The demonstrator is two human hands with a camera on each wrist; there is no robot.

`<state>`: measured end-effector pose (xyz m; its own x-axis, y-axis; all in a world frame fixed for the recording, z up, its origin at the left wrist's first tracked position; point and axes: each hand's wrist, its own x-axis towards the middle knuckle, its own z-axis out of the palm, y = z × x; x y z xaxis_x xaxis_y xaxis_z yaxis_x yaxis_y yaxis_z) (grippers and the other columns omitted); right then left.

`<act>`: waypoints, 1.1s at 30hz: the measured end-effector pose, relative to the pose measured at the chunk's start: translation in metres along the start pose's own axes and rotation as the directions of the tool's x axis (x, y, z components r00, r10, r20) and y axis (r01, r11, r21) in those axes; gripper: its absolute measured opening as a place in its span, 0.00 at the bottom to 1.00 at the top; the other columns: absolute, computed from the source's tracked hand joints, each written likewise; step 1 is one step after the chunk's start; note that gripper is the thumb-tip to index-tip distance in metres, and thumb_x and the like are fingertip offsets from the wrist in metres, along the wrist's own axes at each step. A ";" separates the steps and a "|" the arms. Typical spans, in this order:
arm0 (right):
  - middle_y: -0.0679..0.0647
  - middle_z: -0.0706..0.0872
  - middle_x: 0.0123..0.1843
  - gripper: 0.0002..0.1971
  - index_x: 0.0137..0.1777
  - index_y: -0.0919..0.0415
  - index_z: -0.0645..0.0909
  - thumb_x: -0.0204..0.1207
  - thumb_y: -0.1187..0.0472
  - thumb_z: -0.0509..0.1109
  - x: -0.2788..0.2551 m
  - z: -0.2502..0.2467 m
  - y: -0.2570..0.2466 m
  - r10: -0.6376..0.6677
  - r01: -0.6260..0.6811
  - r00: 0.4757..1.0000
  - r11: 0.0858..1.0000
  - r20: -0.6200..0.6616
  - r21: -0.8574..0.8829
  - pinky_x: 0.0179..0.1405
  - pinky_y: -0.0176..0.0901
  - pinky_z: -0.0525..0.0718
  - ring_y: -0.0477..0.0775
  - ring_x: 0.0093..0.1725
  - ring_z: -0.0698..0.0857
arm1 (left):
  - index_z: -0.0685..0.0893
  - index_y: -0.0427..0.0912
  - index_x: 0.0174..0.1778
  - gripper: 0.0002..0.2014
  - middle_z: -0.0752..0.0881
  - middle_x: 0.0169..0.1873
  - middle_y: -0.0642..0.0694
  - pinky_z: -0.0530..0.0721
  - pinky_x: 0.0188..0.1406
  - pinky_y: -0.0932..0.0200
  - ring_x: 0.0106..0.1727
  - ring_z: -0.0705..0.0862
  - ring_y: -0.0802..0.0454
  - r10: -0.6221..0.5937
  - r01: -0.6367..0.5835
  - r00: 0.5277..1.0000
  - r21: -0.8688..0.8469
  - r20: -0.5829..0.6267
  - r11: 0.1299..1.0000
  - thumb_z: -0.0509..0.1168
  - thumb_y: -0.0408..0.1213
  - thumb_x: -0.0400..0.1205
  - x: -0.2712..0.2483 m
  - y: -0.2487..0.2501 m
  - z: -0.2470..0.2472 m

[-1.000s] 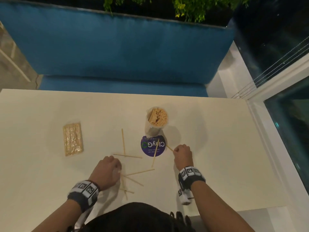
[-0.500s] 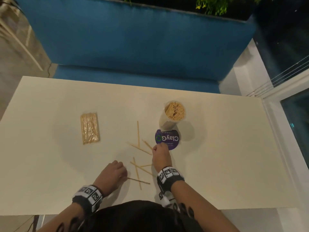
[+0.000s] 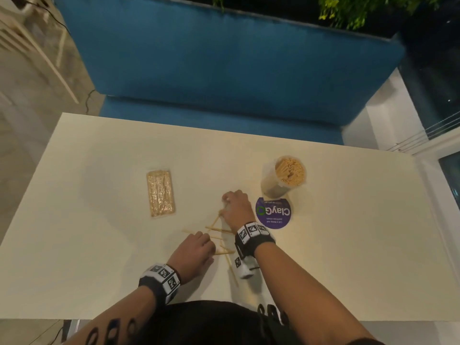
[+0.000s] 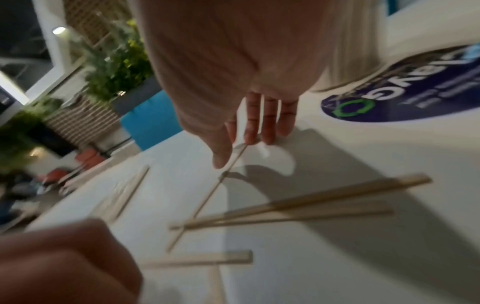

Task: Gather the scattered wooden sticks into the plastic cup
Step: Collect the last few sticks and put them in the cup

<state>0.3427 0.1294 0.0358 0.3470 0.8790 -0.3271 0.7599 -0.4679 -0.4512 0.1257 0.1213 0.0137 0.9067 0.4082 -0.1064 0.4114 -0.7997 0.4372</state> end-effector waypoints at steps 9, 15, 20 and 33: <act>0.49 0.85 0.52 0.05 0.48 0.51 0.89 0.81 0.59 0.71 -0.041 0.021 0.024 -0.238 0.252 0.968 0.935 0.086 -0.249 0.55 0.51 0.73 0.58 0.58 0.79 | 0.84 0.48 0.39 0.10 0.82 0.35 0.51 0.78 0.34 0.53 0.38 0.79 0.47 -0.034 0.033 0.995 -0.007 -0.099 0.999 0.61 0.45 0.82 0.015 -0.010 -0.001; 0.49 0.85 0.51 0.05 0.51 0.53 0.88 0.80 0.63 0.74 -0.080 -0.018 0.073 0.062 -0.042 0.991 0.986 -0.115 0.163 0.61 0.48 0.80 0.52 0.56 0.80 | 0.84 0.46 0.44 0.03 0.82 0.40 0.50 0.82 0.40 0.51 0.42 0.76 0.49 -0.119 0.113 0.983 -0.052 -0.137 0.992 0.70 0.41 0.79 0.018 -0.002 -0.006; 0.44 0.77 0.61 0.30 0.65 0.48 0.79 0.66 0.44 0.85 -0.119 -0.026 0.089 0.077 -0.067 0.987 0.995 0.142 -0.071 0.64 0.48 0.78 0.49 0.60 0.75 | 0.82 0.46 0.65 0.29 0.81 0.58 0.45 0.83 0.51 0.48 0.55 0.78 0.44 -0.099 0.101 0.990 0.015 -0.104 0.995 0.75 0.55 0.70 0.019 0.011 -0.023; 0.48 0.83 0.51 0.04 0.51 0.57 0.88 0.79 0.59 0.77 -0.112 0.012 0.074 -0.111 0.109 0.993 0.993 0.037 0.045 0.55 0.40 0.77 0.49 0.53 0.76 | 0.85 0.51 0.42 0.09 0.83 0.43 0.51 0.80 0.42 0.49 0.45 0.80 0.45 -0.094 0.099 0.995 0.137 -0.046 0.986 0.77 0.49 0.75 0.040 0.027 0.002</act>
<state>0.3538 -0.0048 0.0285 0.2402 0.9215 -0.3053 0.7676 -0.3728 -0.5213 0.1732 0.1148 0.0193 0.8589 0.5013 -0.1053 0.5082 -0.8081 0.2979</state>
